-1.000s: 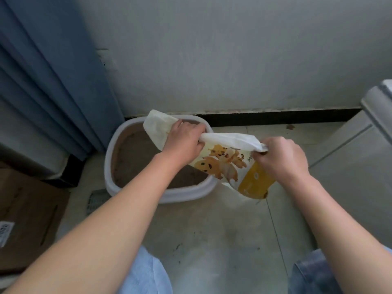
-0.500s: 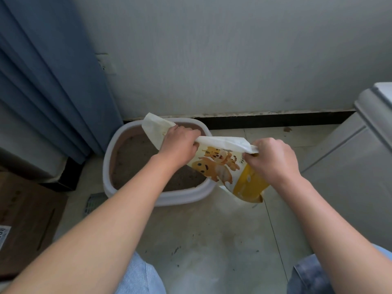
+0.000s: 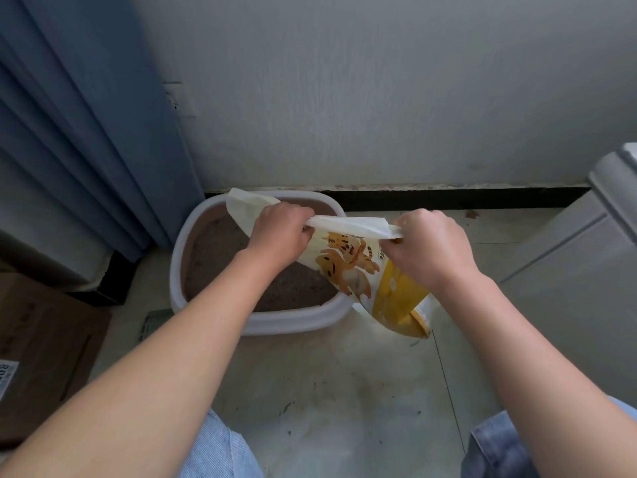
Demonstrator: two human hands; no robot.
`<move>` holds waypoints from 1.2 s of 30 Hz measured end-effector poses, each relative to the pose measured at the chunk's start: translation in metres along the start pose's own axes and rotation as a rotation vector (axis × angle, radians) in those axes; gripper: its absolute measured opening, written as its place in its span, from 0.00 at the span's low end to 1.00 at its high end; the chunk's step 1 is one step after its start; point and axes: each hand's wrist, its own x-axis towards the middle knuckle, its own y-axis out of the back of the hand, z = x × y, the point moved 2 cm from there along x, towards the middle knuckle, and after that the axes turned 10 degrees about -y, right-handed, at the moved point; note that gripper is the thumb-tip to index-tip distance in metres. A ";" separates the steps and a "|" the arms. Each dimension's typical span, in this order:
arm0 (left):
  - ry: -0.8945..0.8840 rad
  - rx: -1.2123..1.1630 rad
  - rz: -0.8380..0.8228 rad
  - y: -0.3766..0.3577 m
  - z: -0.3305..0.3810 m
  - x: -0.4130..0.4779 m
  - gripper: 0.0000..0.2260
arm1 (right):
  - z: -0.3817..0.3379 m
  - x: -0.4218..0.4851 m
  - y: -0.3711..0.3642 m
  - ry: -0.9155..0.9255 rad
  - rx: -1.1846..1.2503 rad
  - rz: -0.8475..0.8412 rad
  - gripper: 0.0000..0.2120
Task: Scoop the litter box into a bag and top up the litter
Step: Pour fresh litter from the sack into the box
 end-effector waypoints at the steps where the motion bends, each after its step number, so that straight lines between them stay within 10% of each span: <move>1: 0.005 -0.002 0.000 0.000 -0.002 0.000 0.02 | -0.003 0.001 0.000 0.005 -0.003 0.001 0.08; 36: 0.266 -0.081 -0.105 0.024 -0.064 -0.027 0.12 | -0.075 0.003 -0.010 0.264 0.006 -0.009 0.14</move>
